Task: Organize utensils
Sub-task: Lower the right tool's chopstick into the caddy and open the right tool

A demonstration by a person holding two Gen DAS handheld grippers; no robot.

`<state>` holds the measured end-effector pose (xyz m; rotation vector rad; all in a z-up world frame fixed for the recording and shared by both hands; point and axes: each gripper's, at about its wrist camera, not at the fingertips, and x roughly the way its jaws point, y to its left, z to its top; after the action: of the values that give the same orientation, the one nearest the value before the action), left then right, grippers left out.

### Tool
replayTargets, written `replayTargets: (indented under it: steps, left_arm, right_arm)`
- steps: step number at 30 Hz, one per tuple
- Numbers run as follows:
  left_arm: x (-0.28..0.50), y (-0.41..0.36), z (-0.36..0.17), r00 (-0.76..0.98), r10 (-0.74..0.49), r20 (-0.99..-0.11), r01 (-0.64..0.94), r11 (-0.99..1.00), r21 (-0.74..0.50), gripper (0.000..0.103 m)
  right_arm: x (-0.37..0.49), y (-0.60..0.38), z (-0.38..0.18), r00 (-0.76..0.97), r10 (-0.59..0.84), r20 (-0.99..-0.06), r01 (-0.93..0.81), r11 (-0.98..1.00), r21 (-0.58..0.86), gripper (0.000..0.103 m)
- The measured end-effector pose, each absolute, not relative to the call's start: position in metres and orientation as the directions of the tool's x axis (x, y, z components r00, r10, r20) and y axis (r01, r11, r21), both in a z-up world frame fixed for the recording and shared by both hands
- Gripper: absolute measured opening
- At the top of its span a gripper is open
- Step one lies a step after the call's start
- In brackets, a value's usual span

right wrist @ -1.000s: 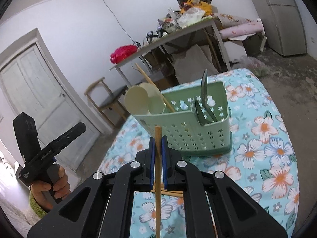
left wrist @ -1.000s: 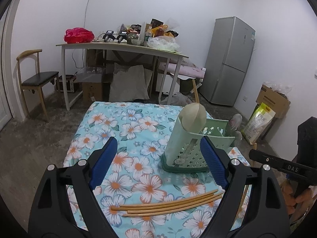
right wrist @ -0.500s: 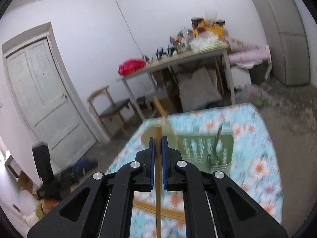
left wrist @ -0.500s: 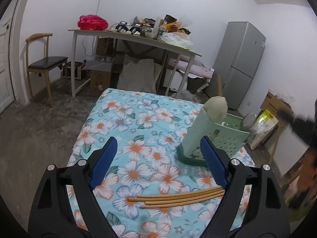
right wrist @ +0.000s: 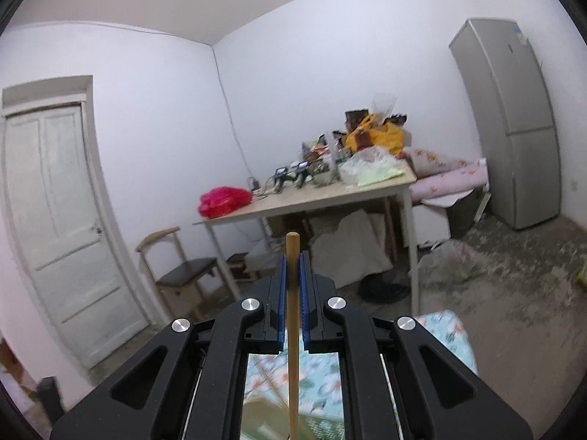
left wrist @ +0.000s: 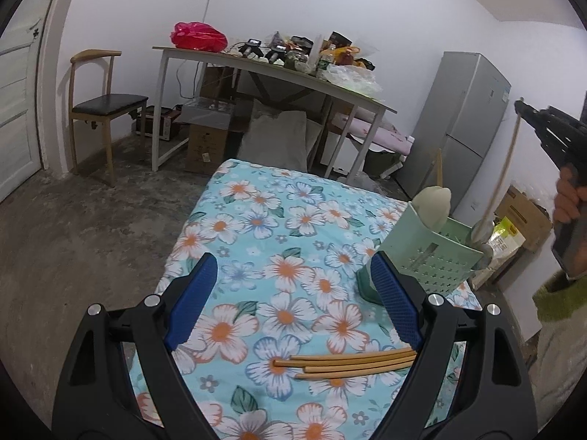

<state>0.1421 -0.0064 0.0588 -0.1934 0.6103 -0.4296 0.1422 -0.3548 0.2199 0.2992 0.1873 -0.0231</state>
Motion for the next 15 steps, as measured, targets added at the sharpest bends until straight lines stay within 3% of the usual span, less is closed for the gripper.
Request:
replayTargets:
  steps: [5,11,15]
  left_arm:
    - [0.141,0.000,0.058,0.741,-0.432,-0.514,0.317,0.900,-0.300,0.081]
    - [0.141,0.002,0.058,0.741,-0.430,-0.516,0.312,0.901,-0.302,0.082]
    - [0.140,0.001,0.057,0.738,-0.434,-0.516,0.320,0.899,-0.298,0.081]
  right_arm:
    - [0.170,-0.349,0.207,0.978,-0.054,-0.199,0.099,0.969,0.225,0.007]
    - [0.200,-0.348,0.176,0.932,-0.056,-0.357,0.120,0.980,0.161,0.008]
    - [0.189,-0.362,0.171,0.928,-0.054,-0.368,0.142,0.966,0.215,0.029]
